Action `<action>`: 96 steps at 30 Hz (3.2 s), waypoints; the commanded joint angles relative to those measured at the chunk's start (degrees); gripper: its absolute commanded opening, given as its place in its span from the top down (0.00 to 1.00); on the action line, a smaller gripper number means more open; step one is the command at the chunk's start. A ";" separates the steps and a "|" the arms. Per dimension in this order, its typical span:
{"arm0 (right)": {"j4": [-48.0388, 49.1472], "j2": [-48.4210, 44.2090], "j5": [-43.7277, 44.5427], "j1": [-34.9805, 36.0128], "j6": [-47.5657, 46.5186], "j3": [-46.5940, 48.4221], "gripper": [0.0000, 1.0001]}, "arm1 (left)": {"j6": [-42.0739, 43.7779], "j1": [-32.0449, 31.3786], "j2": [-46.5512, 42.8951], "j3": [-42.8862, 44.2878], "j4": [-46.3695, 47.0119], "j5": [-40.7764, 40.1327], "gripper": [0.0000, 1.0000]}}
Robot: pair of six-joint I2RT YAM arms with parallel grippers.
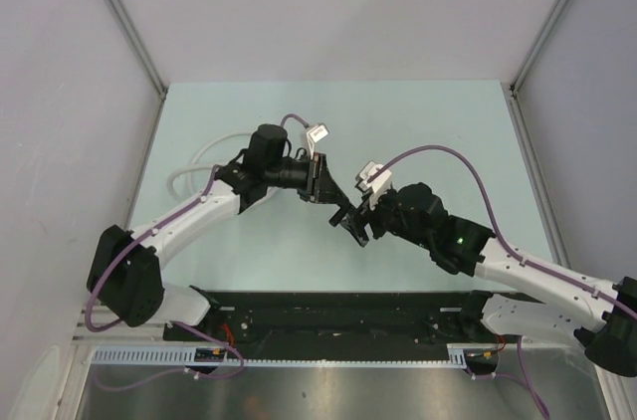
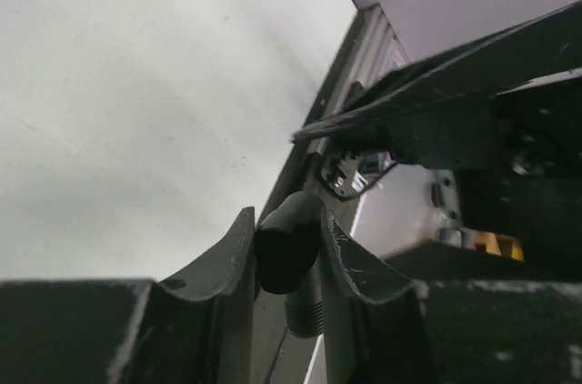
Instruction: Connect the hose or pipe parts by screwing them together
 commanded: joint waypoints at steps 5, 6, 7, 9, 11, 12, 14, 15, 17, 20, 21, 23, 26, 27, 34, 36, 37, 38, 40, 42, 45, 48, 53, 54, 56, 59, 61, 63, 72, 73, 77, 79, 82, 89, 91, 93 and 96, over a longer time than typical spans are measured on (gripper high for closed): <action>10.07 -6.63 2.95 -0.40 22.34 -1.70 0.09 | -4.40 -0.17 -6.50 -0.53 4.31 -13.50 1.00; 11.05 -6.98 3.30 -0.83 24.82 -2.58 0.10 | -6.15 -0.17 -7.47 -0.98 5.71 -14.73 1.00; 13.15 -7.16 2.95 -1.01 27.02 -2.94 0.11 | -7.12 -0.26 -8.26 -1.41 6.34 -16.92 1.00; 15.09 -6.81 1.38 -1.36 32.83 -3.64 0.13 | -10.27 -0.08 -11.25 -3.61 11.05 -18.17 1.00; 19.31 -5.85 -0.99 -1.72 36.52 -4.43 0.15 | -13.45 -0.08 -13.36 -7.37 15.55 -18.96 0.99; 20.63 -5.41 -2.22 -1.80 37.50 -4.52 0.17 | -15.98 -0.08 -14.93 -8.27 19.14 -18.96 1.00; 23.44 -4.00 -2.76 -1.63 38.64 -4.52 0.19 | -17.67 -0.08 -16.26 -10.37 22.15 -18.79 1.00; 23.89 -3.74 -2.24 -1.54 40.39 -4.61 0.21 | -18.90 -0.08 -17.40 -11.08 24.69 -18.70 1.00; 24.94 -2.60 -1.53 -1.54 41.81 -4.52 0.23 | -19.79 -0.17 -18.46 -12.57 26.64 -18.79 1.00; 28.28 -0.67 -1.53 -1.45 42.95 -4.52 0.28 | -20.23 -0.26 -20.40 -13.63 28.49 -19.14 1.00; 29.16 0.04 -1.79 -1.54 43.22 -4.52 0.32 | -20.23 -0.26 -20.66 -13.98 28.93 -19.23 1.00; 31.01 1.18 -1.88 -1.54 44.36 -4.52 0.36 | -20.32 -0.26 -21.54 -14.69 29.98 -19.49 0.99; 33.46 3.29 -2.76 -1.45 45.59 -4.52 0.43 | -20.93 -0.26 -21.98 -15.57 31.12 -19.23 1.00; 34.08 4.25 -2.76 -1.54 45.42 -4.61 0.52 | -21.02 -0.34 -21.98 -15.83 31.22 -19.58 1.00; 33.58 3.40 -9.78 -4.25 37.17 -4.44 1.00 | -19.35 1.49 -22.51 -16.63 31.48 -15.74 0.70; 31.72 2.33 -19.65 -7.33 31.83 -4.35 1.00 | -18.56 4.82 -22.07 -15.75 29.82 -11.25 0.38; 30.15 1.98 -24.86 -11.52 30.23 -4.00 1.00 | -18.12 5.88 -21.98 -15.40 28.68 -7.23 0.33; 28.91 1.37 -29.43 -13.47 28.47 -3.65 1.00 | -16.64 6.85 -21.81 -14.87 26.84 -5.45 0.28; 22.77 0.84 -37.46 -16.99 23.64 -2.59 1.00 | -14.88 8.35 -21.28 -14.17 25.25 -1.58 0.27; 17.33 0.57 -43.35 -20.78 20.73 -0.57 1.00 | -11.54 8.36 -20.93 -12.68 21.65 2.91 0.25; 11.62 1.80 -49.42 -23.07 15.90 2.15 1.00 | -6.71 8.36 -20.75 -10.04 14.98 5.55 0.25; 5.27 4.43 -51.89 -23.07 11.06 6.44 1.00 | -3.88 8.27 -20.93 -8.28 11.27 6.69 0.25; 3.23 5.67 -55.75 -22.55 9.38 7.87 1.00 | -3.62 8.00 -19.26 -8.54 11.00 8.19 0.27; 3.50 5.76 -56.19 -21.76 9.29 7.78 1.00 | -3.44 8.00 -18.65 -8.63 10.92 8.02 0.27; 3.50 6.28 -56.11 -20.97 9.12 8.31 1.00 | -2.74 7.65 -17.42 -8.28 10.91 8.89 0.27; 1.75 7.69 -56.02 -20.53 8.50 9.62 1.00 | -2.30 6.34 -15.92 -7.49 10.83 10.39 0.28; 0.25 8.48 -55.76 -20.00 7.62 10.33 1.00 | -2.12 5.20 -15.39 -7.40 10.83 10.22 0.28; -0.10 8.66 -54.97 -19.65 7.36 10.77 1.00 | -2.04 4.32 -15.04 -7.48 10.83 10.13 0.29; 0.60 11.20 -53.56 -18.07 7.97 11.38 1.00 | -1.25 3.26 -12.58 -8.89 10.74 9.69 0.33; 0.69 11.38 -53.56 -17.80 8.06 11.39 1.00 | -0.98 3.08 -12.40 -8.89 10.56 9.69 0.35; -0.27 12.17 -52.42 -16.13 7.36 11.47 1.00 | -0.72 2.64 -10.12 -8.63 9.95 11.44 0.41; -0.54 12.35 -51.90 -15.87 7.36 11.47 1.00 | -0.02 2.47 -9.68 -8.80 9.16 11.53 0.42; -0.72 12.26 -51.80 -15.78 7.53 11.47 1.00 | 1.65 1.94 -9.50 -8.71 7.76 10.57 0.46; -0.10 12.35 -51.81 -15.16 7.80 11.56 1.00 | 3.41 0.71 -8.63 -7.57 4.24 10.04 0.53; -0.19 12.61 -51.89 -15.08 7.88 11.65 1.00 | 3.94 0.53 -7.75 -6.87 3.36 9.86 0.53; -0.19 12.70 -51.81 -15.08 7.97 11.82 1.00 | 4.38 0.36 -7.30 -6.61 2.83 9.69 0.55; -0.28 12.70 -51.45 -14.99 8.06 11.82 1.00 | 4.99 0.18 -7.04 -6.25 2.30 9.86 0.71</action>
